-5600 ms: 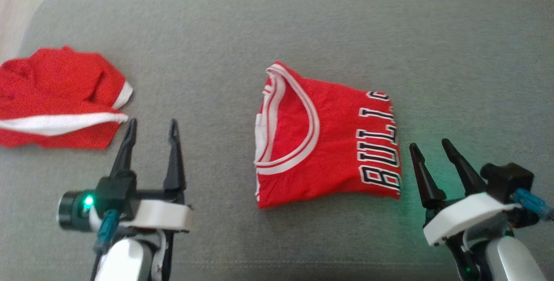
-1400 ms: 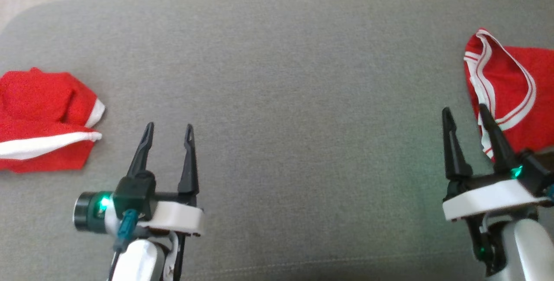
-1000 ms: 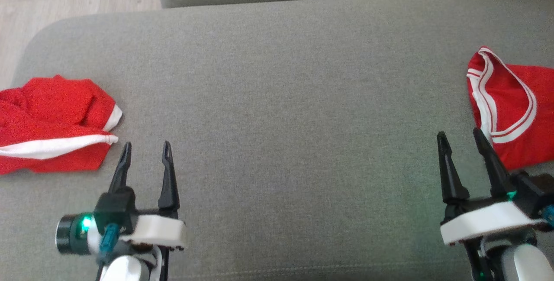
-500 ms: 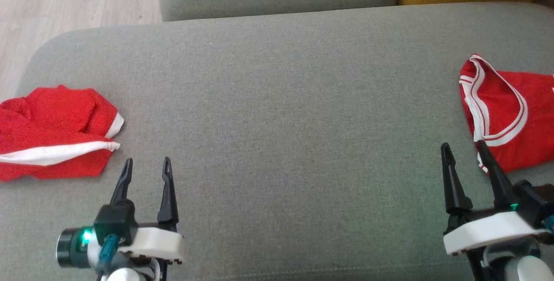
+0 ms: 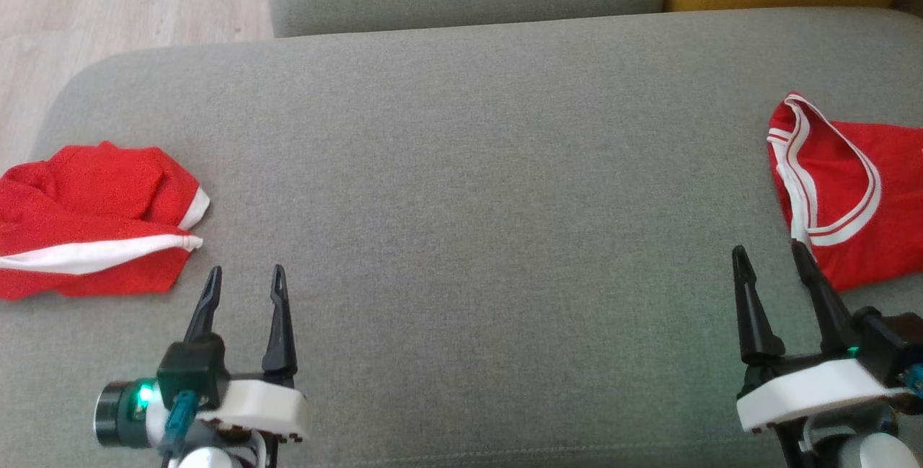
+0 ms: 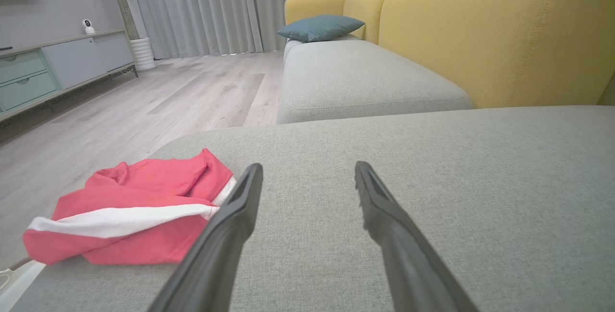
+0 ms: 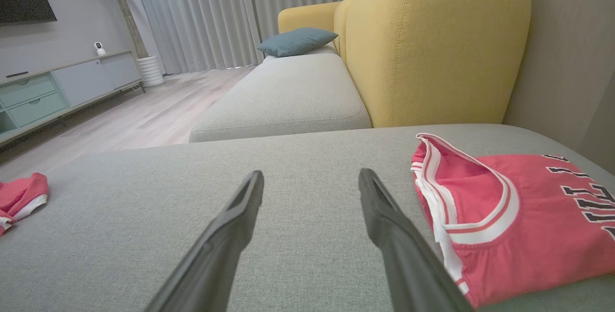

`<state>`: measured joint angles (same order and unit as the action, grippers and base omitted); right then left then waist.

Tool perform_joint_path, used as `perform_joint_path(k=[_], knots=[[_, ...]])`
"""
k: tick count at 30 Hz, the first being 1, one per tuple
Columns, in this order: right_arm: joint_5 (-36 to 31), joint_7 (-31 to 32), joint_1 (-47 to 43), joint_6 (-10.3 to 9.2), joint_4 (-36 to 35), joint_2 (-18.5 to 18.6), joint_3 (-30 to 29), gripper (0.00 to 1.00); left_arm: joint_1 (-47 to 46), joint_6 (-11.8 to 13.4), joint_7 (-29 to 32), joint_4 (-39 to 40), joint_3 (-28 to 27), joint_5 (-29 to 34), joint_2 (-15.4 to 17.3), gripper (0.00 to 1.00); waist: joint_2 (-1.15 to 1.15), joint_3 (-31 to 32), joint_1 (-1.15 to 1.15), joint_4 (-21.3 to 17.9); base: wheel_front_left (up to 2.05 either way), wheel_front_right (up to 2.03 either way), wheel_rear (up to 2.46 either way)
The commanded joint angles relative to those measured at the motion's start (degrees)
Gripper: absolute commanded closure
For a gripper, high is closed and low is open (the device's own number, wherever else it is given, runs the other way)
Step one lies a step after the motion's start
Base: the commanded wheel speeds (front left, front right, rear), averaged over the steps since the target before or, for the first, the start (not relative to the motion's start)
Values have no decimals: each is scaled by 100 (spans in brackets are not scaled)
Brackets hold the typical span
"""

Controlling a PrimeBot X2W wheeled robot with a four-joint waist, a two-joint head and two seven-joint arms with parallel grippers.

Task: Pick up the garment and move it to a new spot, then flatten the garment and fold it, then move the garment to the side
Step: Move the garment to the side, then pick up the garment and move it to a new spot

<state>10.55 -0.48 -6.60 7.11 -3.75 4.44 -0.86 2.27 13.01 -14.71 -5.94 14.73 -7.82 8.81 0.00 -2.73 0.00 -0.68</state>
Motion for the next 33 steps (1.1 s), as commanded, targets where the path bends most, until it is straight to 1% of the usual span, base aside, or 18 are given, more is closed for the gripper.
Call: perform_joint_path(k=[1, 9, 15, 19, 28, 33], knots=[[-25, 10, 129, 37, -209, 22, 96, 0, -179, -31, -29, 144, -215, -5, 76, 0, 0, 0, 0, 4, 0, 0, 0], [-27, 15, 118, 37, -185, 15, 64, 0, -198, -66, -29, 117, -218, 5, 50, 0, 0, 18, 0, 78, 0, 0, 0], [-53, 60, 104, 37, -276, 39, 48, 0, -288, -71, -29, 158, -240, 33, 9, 0, 0, 26, 0, 354, 0, 0, 0], [-60, 135, 107, 37, -404, 49, 73, 0, -366, -84, -29, 159, -260, 51, -27, 0, 0, 45, 0, 695, 0, 0, 0], [-90, 329, 95, 37, -606, 61, 164, 0, -565, -146, -29, 222, -328, 71, -173, 0, 0, 99, 0, 1793, 0, 0, 0], [-92, 421, 106, 37, -688, 70, 272, 0, -678, -228, -29, 204, -351, 94, -240, 0, 0, 76, 0, 2299, 0, 0, 0]])
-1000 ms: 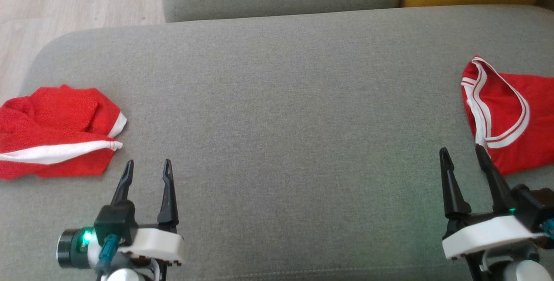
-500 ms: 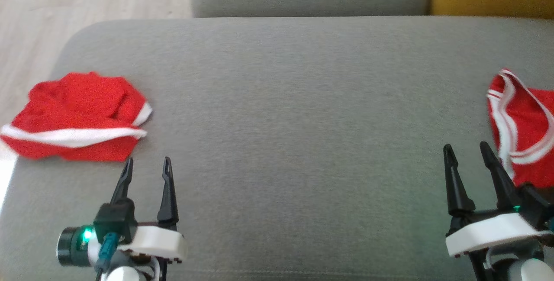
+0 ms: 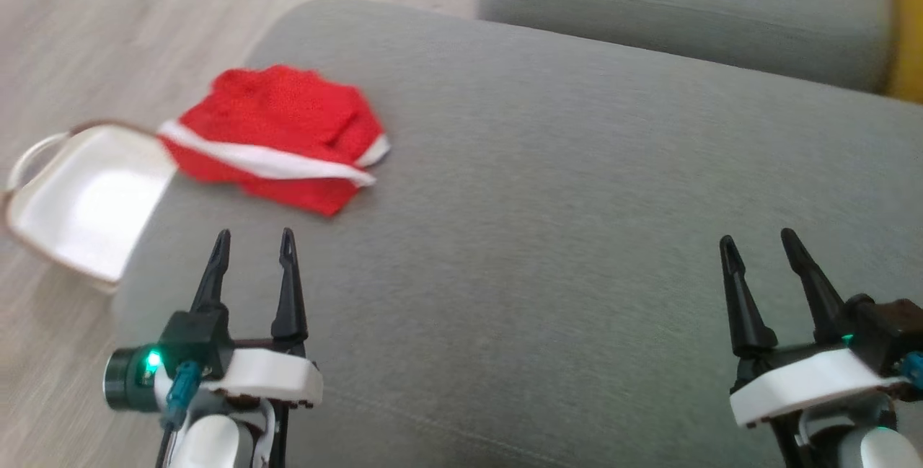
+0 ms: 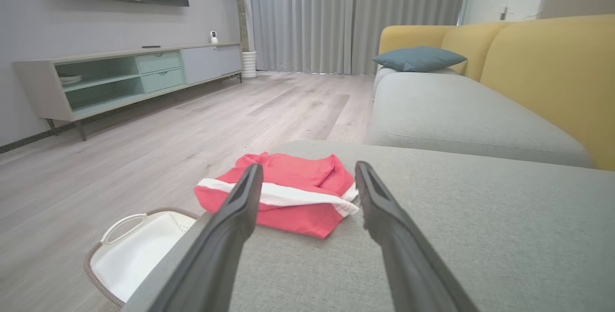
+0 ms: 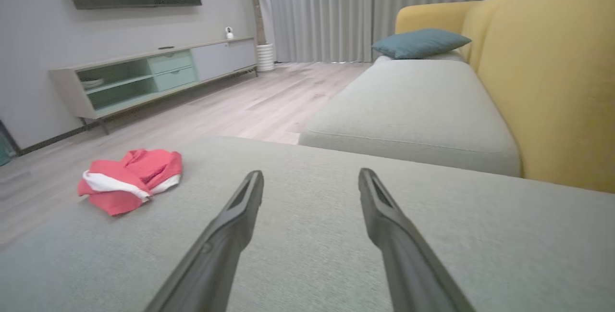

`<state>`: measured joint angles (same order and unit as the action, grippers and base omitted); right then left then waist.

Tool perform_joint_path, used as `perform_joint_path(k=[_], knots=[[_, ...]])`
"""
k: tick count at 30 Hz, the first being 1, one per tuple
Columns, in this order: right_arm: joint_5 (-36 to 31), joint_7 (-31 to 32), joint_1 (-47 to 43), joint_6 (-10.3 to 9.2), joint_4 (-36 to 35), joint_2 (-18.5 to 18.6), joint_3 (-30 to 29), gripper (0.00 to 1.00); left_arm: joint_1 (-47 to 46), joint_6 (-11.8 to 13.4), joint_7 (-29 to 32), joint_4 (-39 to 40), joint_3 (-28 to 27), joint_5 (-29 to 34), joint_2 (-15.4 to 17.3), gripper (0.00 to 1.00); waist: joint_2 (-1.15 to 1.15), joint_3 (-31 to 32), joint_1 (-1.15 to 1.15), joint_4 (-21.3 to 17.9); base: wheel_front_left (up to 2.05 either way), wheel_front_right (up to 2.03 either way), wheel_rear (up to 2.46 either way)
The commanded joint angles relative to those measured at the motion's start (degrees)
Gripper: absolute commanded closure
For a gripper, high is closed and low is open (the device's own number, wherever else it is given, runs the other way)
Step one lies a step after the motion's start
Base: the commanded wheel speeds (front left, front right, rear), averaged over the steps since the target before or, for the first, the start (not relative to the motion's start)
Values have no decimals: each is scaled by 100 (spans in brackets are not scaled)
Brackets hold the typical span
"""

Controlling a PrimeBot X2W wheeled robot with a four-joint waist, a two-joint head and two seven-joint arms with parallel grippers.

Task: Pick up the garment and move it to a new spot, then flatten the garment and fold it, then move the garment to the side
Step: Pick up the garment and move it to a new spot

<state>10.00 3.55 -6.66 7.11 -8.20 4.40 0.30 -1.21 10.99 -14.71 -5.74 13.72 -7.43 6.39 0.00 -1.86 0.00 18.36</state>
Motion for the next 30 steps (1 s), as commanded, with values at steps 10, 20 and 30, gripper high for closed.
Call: perform_joint_path(k=[10, 20, 30], knots=[[-87, 101, 128, 37, -346, 86, 125, 0, -373, -100, -29, 169, -398, 92, -67, 0, 0, -106, 0, 858, 0, 0, 0], [-76, 189, 233, 37, -485, 179, 106, 0, -480, -153, -29, 248, -521, 124, -182, 0, 0, -449, 0, 844, 0, 0, 0], [-7, 577, 668, 37, -1013, 731, 89, 0, -1864, -272, -29, -253, -490, 16, -312, 0, 0, -1742, 0, 358, 0, 0, 0]])
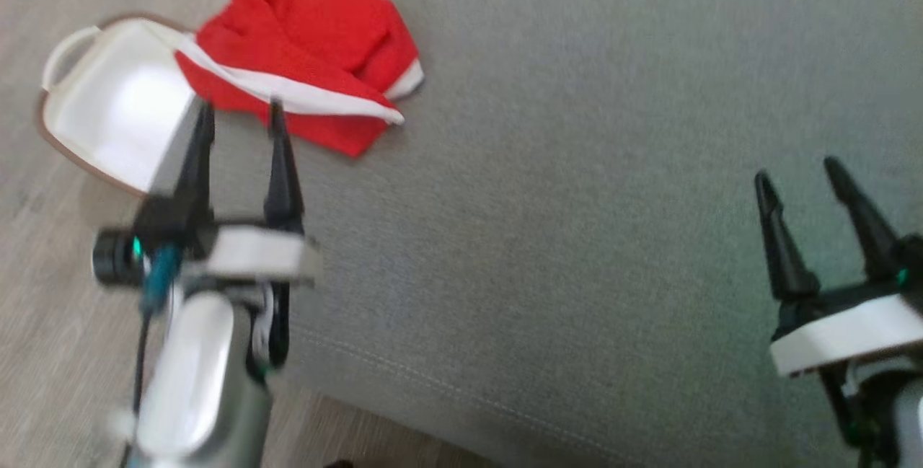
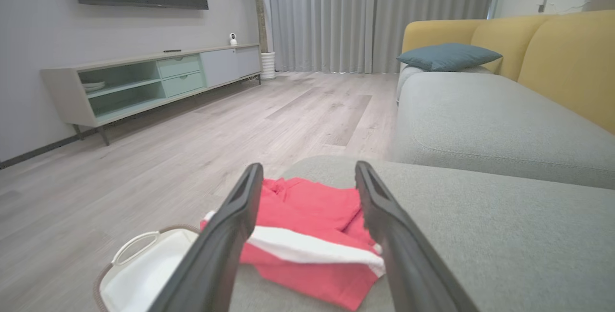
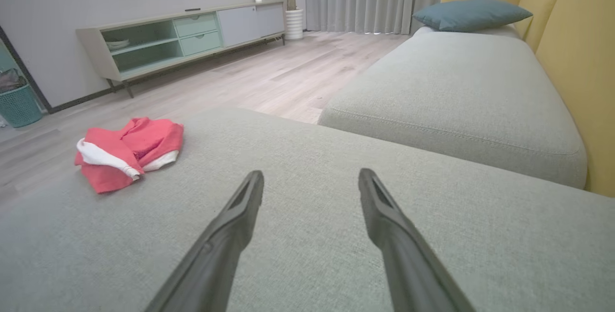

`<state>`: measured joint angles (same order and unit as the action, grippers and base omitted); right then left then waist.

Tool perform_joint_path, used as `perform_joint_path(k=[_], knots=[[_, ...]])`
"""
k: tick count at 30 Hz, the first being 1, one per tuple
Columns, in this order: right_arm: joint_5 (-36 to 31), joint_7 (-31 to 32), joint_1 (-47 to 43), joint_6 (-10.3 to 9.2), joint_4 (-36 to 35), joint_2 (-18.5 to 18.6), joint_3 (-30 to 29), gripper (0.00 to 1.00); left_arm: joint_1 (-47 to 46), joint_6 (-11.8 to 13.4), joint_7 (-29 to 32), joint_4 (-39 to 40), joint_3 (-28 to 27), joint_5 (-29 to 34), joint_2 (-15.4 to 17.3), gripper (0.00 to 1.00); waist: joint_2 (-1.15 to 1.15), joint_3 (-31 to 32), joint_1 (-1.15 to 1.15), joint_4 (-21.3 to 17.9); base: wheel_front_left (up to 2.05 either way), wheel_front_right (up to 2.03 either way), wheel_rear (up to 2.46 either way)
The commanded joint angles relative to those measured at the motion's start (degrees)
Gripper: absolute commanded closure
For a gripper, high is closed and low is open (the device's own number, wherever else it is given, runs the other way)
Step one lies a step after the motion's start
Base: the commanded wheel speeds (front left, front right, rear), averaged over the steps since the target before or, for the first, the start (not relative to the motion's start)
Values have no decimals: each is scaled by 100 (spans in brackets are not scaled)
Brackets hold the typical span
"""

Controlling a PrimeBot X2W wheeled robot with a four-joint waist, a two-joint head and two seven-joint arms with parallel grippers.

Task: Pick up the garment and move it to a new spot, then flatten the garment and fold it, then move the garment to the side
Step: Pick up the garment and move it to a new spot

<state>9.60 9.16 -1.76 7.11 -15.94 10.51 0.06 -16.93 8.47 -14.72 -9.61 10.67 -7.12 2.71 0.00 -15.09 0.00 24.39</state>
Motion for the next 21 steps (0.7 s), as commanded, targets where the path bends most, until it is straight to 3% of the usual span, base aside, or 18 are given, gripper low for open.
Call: perform_joint_path(k=[1, 8, 16, 21], knots=[[43, 41, 227, 37, -283, 172, 90, 0, -501, -59, -28, -22, -208, -49, 53, 0, 0, -526, 0, -289, 0, 0, 0], [101, 118, 460, 37, -484, 407, -6, 0, -1864, -322, 60, -1994, -420, -273, 184, 0, 0, -1136, 0, -579, 0, 0, 0], [146, 84, 573, 37, -512, 484, -20, 0, -2908, -408, 934, -4158, -528, -460, 390, 0, 0, -1329, 0, -742, 0, 0, 0], [167, 76, 583, 37, -498, 479, -29, 0, -3204, -522, 1439, -4861, -503, -535, 438, 0, 0, -1324, 0, -763, 0, 0, 0]])
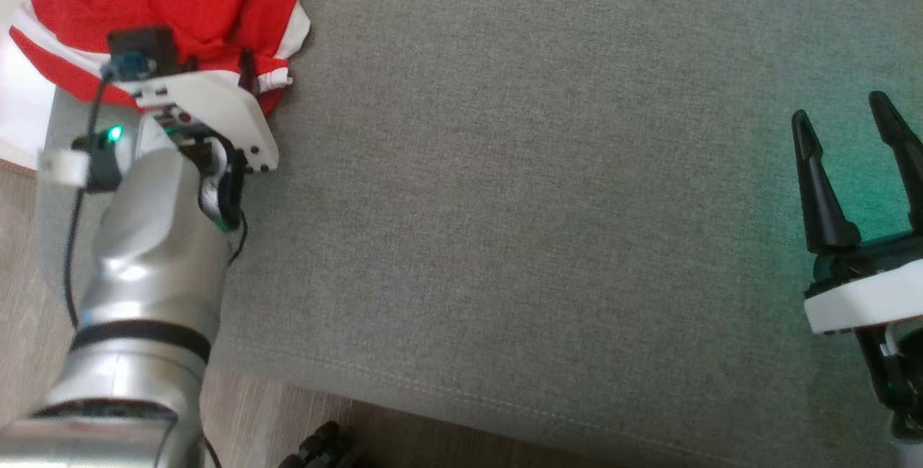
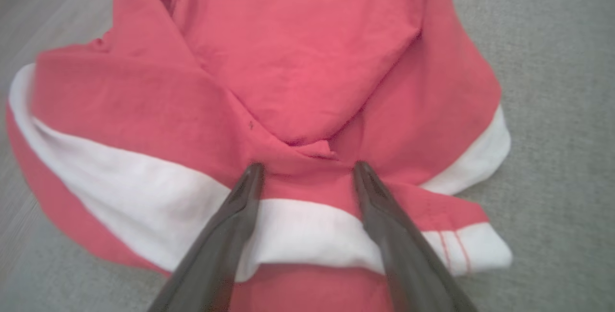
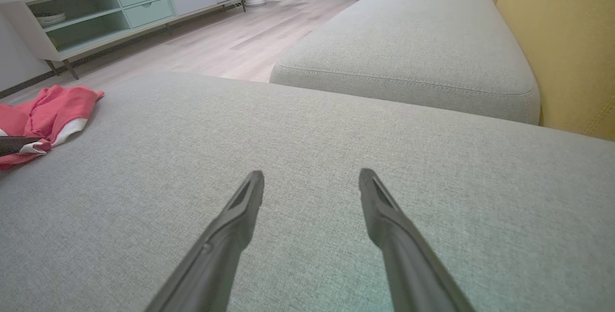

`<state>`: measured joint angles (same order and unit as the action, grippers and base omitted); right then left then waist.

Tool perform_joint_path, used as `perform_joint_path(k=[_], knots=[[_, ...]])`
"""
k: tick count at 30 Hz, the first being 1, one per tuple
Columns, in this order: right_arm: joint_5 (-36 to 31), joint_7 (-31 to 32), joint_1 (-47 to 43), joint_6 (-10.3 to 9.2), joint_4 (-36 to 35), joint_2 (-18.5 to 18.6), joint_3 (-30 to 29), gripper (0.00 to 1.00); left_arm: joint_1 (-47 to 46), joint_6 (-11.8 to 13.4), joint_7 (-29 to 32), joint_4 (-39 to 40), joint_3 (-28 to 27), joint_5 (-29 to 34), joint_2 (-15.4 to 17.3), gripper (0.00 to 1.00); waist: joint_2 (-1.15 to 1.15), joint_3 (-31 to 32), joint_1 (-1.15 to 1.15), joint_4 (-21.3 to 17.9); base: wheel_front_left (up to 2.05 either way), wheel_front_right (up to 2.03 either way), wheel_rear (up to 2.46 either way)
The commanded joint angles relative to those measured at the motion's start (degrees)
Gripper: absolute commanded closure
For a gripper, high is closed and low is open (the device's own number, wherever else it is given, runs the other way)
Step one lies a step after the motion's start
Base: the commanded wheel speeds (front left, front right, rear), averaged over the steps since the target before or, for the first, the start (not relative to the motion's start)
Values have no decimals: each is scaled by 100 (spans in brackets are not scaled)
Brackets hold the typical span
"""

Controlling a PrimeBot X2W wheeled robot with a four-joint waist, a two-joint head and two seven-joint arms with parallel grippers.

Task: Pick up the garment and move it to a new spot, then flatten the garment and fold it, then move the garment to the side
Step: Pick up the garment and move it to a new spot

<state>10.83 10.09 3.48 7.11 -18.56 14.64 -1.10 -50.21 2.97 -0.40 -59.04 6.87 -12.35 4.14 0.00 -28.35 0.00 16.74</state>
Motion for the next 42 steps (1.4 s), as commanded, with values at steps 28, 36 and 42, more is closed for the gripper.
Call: perform_joint_path(k=[28, 36, 42], knots=[[0, -425, -181, 37, 341, -500, 285, 0, 1554, 372, -1302, 2849, -73, 47, 592, 100, 0, 1681, 0, -451, 0, 0, 0], [67, -539, -282, 37, 455, -697, 361, 0, 2784, 487, -455, 5025, 422, 288, 588, 100, 0, 1848, 0, -1100, 0, 0, 0], [103, -638, -218, 37, 524, -761, 414, 0, 3063, 368, -38, 5511, 897, 300, 369, 100, 0, 1737, 0, -1728, 0, 0, 0]])
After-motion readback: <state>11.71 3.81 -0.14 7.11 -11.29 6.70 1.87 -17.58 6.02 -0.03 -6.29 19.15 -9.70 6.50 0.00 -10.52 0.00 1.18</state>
